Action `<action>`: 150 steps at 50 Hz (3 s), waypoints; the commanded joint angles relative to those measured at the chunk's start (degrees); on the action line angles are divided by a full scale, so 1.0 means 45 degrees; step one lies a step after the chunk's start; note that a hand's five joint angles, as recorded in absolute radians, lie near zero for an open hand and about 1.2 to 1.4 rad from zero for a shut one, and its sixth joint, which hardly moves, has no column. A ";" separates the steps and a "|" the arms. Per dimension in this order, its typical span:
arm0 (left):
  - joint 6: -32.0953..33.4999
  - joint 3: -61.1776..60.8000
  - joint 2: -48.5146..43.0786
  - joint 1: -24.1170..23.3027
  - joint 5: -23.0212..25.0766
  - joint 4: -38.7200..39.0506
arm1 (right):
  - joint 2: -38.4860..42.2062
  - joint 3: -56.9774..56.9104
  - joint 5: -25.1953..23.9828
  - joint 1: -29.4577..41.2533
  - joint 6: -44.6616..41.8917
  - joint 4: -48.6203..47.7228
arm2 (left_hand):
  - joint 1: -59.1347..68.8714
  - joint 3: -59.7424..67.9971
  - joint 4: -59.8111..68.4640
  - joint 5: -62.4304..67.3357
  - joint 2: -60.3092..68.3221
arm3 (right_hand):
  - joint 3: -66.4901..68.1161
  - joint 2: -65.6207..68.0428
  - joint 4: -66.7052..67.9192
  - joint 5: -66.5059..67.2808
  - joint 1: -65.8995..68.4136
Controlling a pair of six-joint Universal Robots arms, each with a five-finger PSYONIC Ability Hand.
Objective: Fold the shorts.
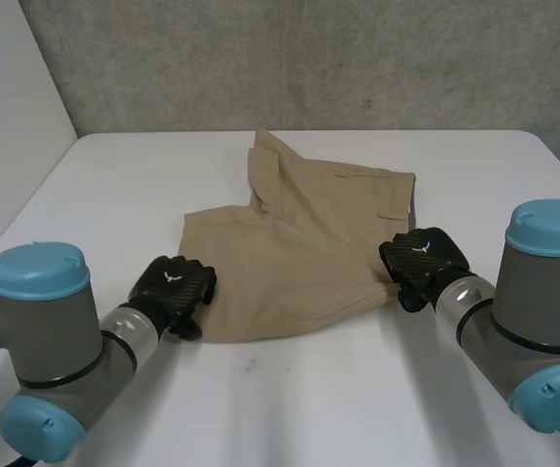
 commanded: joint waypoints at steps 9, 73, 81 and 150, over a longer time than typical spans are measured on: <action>0.0062 -0.0102 -0.0146 -0.0060 -0.0040 -0.0018 | 0.0019 -0.0003 0.0000 -0.0021 -0.0021 -0.0058 | -0.0133 -0.0049 -0.0057 0.0034 -0.0051 | 0.2461 0.2743 0.2580 0.2926 0.5243; 0.1800 -0.2661 0.4600 0.0116 -0.0606 -0.6952 | -0.1152 -0.0004 0.0000 -0.0196 -0.5743 0.7401 | 0.8310 0.8394 0.8386 0.8477 0.8392 | 0.2461 0.2743 0.2580 0.2926 0.5243; 0.1879 -0.0773 0.4445 -0.0274 -0.0645 -0.6019 | -0.1211 0.0466 -0.0136 -0.0489 -0.5861 0.6877 | -0.3971 -0.3886 -0.3894 -0.3803 -0.3888 | 0.2461 0.2743 0.2580 0.2926 0.5243; 0.5961 0.6695 -0.4560 -0.0294 -0.2598 -0.0096 | -0.0957 0.0583 -0.0117 -0.0021 -0.3595 0.4004 | 0.8310 0.8394 0.8386 0.8477 0.8392 | 0.2461 0.2743 0.2580 0.2926 0.5243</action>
